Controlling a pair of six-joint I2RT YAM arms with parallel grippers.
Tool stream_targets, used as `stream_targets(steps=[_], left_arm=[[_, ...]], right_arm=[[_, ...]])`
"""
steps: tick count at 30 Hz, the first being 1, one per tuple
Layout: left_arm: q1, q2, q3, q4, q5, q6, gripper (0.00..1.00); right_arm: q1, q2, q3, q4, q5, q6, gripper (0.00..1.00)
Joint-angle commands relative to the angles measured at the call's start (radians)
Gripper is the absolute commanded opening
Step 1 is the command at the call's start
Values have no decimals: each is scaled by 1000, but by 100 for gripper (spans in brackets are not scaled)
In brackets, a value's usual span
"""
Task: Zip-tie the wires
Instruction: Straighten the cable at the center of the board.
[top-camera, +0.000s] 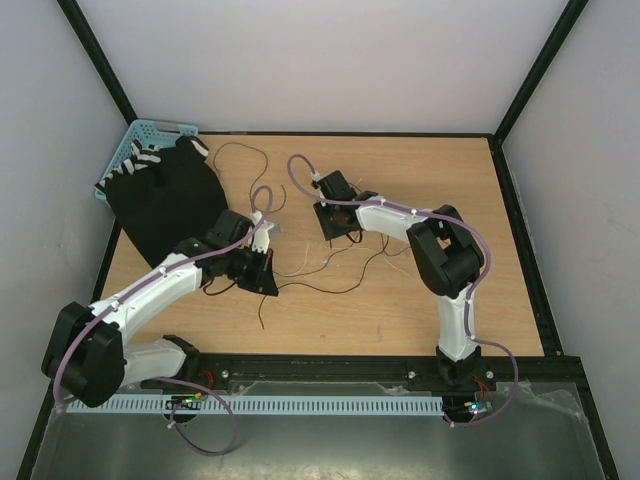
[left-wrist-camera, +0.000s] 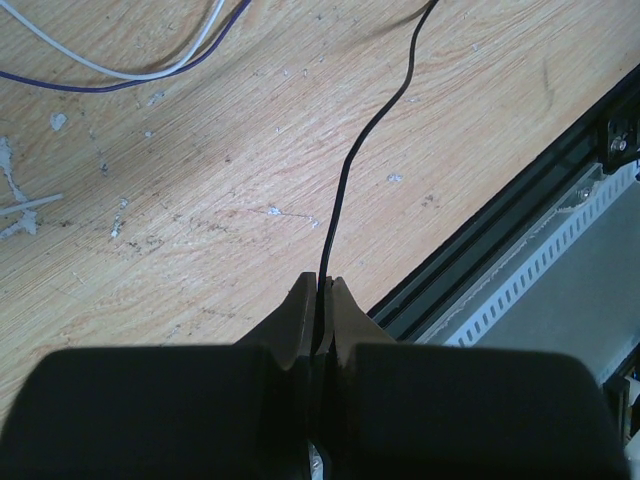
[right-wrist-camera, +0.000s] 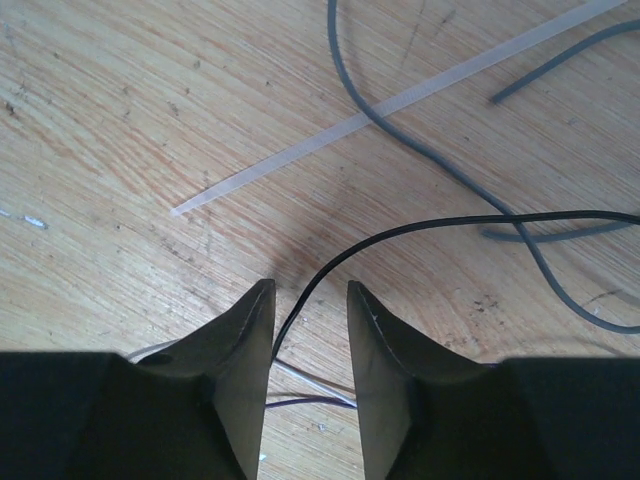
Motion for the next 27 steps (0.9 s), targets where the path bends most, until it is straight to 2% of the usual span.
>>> stream_targets(steps=[1, 5, 10, 11, 14, 17, 21, 27], left_arm=[[-3, -6, -10, -7, -6, -12, 0], [-2, -8, -12, -7, -17, -19, 0], [0, -14, -5, -8, -36, -37, 0], [0, -18, -3, -9, -41, -41, 0], [14, -40, 2, -8, -46, -53, 0], [42, -65, 6, -9, -40, -65, 0], [83, -72, 11, -10, -19, -67, 0], [176, -44, -6, -11, -69, -144, 0]], right_arm=[[6, 28, 21, 9, 15, -1, 41], [6, 24, 7, 8, 23, -10, 32], [3, -46, -22, 10, 73, -28, 7], [3, -78, -30, 10, 96, -31, 5], [-16, -205, -58, 21, 166, -56, 1], [-91, -352, -92, 18, 169, -78, 0], [-254, -531, -147, -5, 165, -119, 0], [-537, -671, -242, -46, 205, -165, 0]])
